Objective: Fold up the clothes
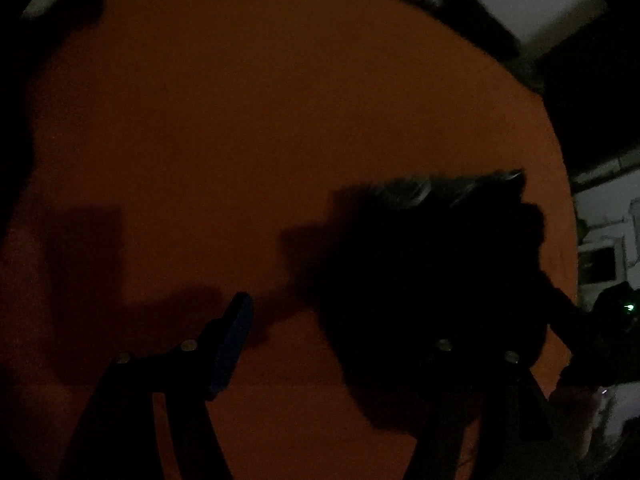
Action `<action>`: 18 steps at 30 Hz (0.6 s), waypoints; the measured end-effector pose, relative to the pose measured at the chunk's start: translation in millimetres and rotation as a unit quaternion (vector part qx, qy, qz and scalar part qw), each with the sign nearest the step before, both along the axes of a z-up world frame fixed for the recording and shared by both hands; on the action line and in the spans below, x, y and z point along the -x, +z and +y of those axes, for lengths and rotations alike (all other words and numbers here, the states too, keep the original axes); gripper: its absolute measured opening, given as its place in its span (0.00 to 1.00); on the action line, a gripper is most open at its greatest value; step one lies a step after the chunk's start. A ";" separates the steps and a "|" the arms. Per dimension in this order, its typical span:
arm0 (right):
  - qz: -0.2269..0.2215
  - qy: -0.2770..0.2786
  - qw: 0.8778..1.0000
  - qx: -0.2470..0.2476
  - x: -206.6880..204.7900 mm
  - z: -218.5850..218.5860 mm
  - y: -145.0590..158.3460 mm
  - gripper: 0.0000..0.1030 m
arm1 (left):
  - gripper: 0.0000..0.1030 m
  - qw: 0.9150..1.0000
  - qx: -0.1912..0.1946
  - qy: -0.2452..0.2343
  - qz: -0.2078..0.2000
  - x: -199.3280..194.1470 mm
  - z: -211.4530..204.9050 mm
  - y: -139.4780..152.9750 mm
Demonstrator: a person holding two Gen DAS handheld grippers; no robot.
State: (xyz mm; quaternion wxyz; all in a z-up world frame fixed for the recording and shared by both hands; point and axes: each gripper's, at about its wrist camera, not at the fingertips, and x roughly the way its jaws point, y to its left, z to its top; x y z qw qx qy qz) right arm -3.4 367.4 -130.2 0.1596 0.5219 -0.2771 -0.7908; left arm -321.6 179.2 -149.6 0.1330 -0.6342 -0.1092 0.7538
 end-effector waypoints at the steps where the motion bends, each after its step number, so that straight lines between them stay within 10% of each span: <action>1: -0.001 0.006 1.000 -0.002 3.0 -2.3 -1.1 0.13 | 0.64 1.000 -0.010 0.002 -0.001 -0.3 3.8 -8.3; 9: 0.146 -0.039 0.988 -0.010 -18.0 32.9 79.5 0.06 | 0.66 0.993 0.000 -0.020 0.119 20.5 60.4 18.8; 14: 0.029 -0.021 0.998 -0.055 12.9 42.1 14.6 0.12 | 0.66 0.984 0.116 -0.020 0.134 61.5 101.5 14.9; 18: 0.027 -0.019 0.996 -0.086 15.3 53.9 14.5 0.42 | 0.64 0.987 0.113 0.036 0.112 70.7 80.7 15.8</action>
